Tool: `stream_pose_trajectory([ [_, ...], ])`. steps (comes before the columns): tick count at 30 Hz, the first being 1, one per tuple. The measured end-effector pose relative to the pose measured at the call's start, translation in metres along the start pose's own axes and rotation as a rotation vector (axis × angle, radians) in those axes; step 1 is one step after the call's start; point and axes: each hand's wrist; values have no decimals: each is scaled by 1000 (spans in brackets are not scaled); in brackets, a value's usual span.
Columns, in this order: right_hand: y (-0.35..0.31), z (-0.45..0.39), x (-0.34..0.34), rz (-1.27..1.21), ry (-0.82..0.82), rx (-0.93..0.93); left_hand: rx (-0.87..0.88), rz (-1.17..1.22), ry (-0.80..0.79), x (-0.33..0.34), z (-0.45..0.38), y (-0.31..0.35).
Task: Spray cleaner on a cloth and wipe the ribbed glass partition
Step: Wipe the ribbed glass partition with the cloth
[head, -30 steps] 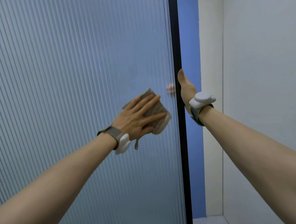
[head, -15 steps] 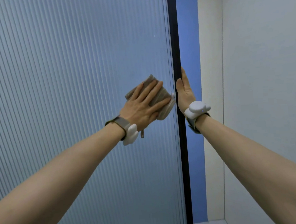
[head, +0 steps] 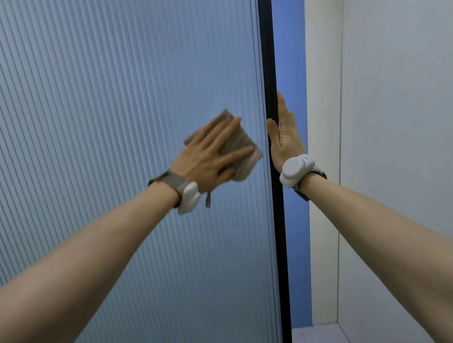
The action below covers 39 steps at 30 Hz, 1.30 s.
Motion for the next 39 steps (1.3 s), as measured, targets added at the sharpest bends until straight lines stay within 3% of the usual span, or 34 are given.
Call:
stream_pose_trajectory([
  [7,-2,-1,-1,147,39,-94,-70,-52,34,-9,-25,-19],
  [20,7,23,7,168,36,-105,73,-17,-68,24,63,53],
  [33,31,61,2,215,-34,-213,-118,-18,-13,19,31,39],
  [39,39,79,8,184,-9,-161,-72,-4,-52,30,56,60],
])
Point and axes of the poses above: each hand's wrist, its own z-axis away from the middle knuckle, its own x-axis out of the palm, y = z × x, and after that the axes turned 4 degrees about y, right-handed
